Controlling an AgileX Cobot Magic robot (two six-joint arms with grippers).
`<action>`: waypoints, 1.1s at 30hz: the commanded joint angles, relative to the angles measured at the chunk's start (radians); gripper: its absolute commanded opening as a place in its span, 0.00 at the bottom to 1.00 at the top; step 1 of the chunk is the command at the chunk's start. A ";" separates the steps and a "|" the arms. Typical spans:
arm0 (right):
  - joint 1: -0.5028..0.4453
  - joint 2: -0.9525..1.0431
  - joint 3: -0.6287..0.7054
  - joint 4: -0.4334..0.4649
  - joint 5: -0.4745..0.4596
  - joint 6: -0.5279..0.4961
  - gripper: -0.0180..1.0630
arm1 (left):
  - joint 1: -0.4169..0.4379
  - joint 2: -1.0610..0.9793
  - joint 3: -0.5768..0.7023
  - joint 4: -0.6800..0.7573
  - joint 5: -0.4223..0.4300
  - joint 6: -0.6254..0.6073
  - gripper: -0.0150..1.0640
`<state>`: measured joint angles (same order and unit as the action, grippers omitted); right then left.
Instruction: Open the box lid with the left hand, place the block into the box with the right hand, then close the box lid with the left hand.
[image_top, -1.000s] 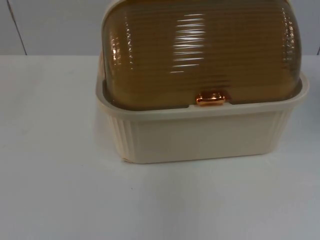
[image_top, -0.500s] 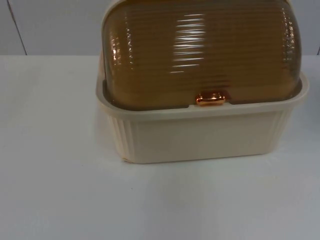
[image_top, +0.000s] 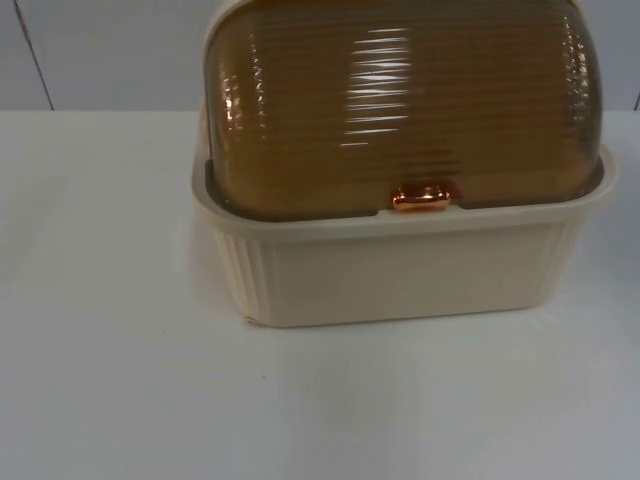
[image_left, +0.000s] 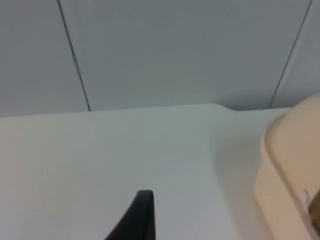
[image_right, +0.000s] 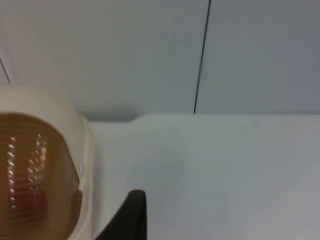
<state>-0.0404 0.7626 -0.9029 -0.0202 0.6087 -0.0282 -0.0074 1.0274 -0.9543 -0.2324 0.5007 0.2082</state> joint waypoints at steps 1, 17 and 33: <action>0.004 -0.072 0.010 -0.022 0.035 0.028 0.99 | -0.004 -0.067 0.006 0.029 0.049 -0.033 0.99; 0.019 -0.387 -0.294 -0.002 0.303 -0.012 0.99 | -0.009 -0.562 -0.257 0.226 0.350 -0.136 0.99; 0.024 -0.714 -0.289 0.032 0.402 -0.137 0.99 | 0.009 -0.941 -0.267 0.232 0.470 -0.082 0.99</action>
<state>-0.0178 0.0748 -1.2038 -0.0078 0.9922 -0.1468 -0.0058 0.0996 -1.2288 0.0439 0.9458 0.1220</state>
